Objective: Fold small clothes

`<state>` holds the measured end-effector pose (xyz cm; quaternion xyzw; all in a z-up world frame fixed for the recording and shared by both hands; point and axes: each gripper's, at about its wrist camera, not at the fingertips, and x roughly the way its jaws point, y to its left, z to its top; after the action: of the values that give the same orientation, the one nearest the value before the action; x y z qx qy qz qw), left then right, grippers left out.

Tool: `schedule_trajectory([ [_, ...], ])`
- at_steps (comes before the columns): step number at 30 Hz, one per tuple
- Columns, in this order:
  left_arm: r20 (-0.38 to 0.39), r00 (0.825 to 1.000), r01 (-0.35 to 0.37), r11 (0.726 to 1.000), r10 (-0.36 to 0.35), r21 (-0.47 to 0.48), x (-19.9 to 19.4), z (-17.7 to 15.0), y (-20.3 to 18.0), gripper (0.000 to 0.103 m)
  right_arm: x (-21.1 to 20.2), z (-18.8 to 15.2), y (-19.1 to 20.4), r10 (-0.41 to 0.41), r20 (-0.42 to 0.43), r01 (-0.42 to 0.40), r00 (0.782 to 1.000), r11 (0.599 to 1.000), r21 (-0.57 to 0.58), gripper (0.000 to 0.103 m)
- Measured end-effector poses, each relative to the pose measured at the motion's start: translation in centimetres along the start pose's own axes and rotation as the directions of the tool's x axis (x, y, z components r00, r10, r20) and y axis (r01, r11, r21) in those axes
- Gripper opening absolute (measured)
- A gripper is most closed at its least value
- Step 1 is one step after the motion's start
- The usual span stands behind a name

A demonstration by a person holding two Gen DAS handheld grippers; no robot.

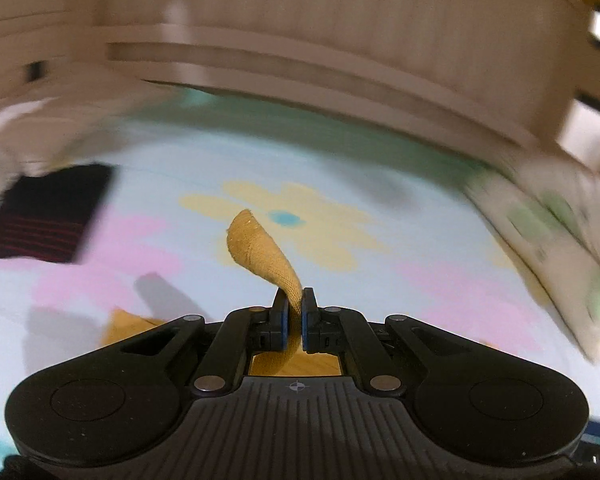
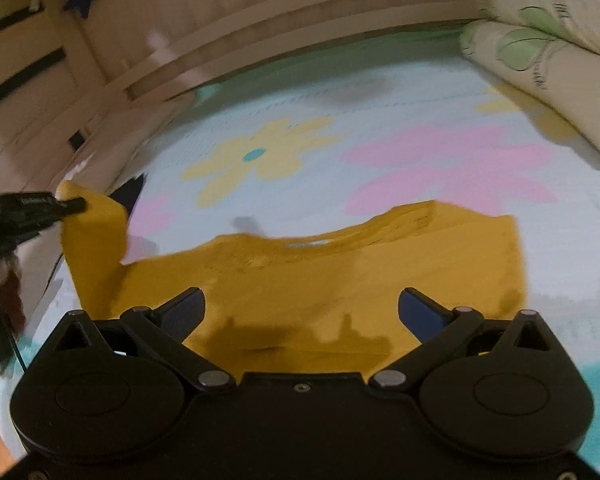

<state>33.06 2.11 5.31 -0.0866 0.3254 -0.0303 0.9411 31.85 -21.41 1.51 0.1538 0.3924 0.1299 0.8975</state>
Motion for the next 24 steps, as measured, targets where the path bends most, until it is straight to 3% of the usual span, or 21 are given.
schedule_trajectory([
  [5, -0.112, 0.992, 0.075, 0.993, -0.064, 0.095, 4.4, -4.3, -6.7, 0.007, -0.6, 0.5, -2.6, -0.035, 0.018, 0.034, 0.999, 0.998, 0.047, 0.103],
  [7, -0.157, 0.98, 0.144, 0.982, -0.124, 0.123, 5.8, -6.1, -7.9, 0.01, -0.6, 0.6, -3.5, -0.049, 0.017, 0.048, 0.999, 0.997, 0.062, 0.103],
  [10, -0.228, 0.95, 0.252, 0.954, -0.212, 0.16, 6.0, -8.2, -10.0, 0.03, -0.6, 0.8, -4.8, -0.062, 0.017, 0.06, 0.998, 0.994, 0.096, 0.103],
  [12, -0.22, 0.95, 0.265, 0.946, -0.223, 0.188, 5.4, -8.4, -10.3, 0.035, -0.5, 0.9, -5.4, -0.064, 0.019, 0.061, 0.998, 0.991, 0.117, 0.103],
  [15, -0.183, 0.961, 0.244, 0.948, -0.208, 0.204, 4.5, -7.3, -8.9, 0.043, -0.2, 1.0, -5.7, -0.065, 0.022, 0.062, 0.998, 0.99, 0.128, 0.103],
  [19, -0.154, 0.983, 0.127, 0.971, -0.097, 0.202, 4.4, -5.8, -5.0, 0.045, 1.2, 0.8, -5.6, -0.043, 0.005, 0.042, 0.999, 0.993, 0.111, 0.103],
  [24, -0.222, 0.974, -0.004, 0.986, 0.041, 0.164, 6.6, -6.4, 1.4, 0.045, 4.2, 0.7, -5.2, 0.033, -0.049, -0.027, 0.998, 0.991, 0.129, 0.103],
])
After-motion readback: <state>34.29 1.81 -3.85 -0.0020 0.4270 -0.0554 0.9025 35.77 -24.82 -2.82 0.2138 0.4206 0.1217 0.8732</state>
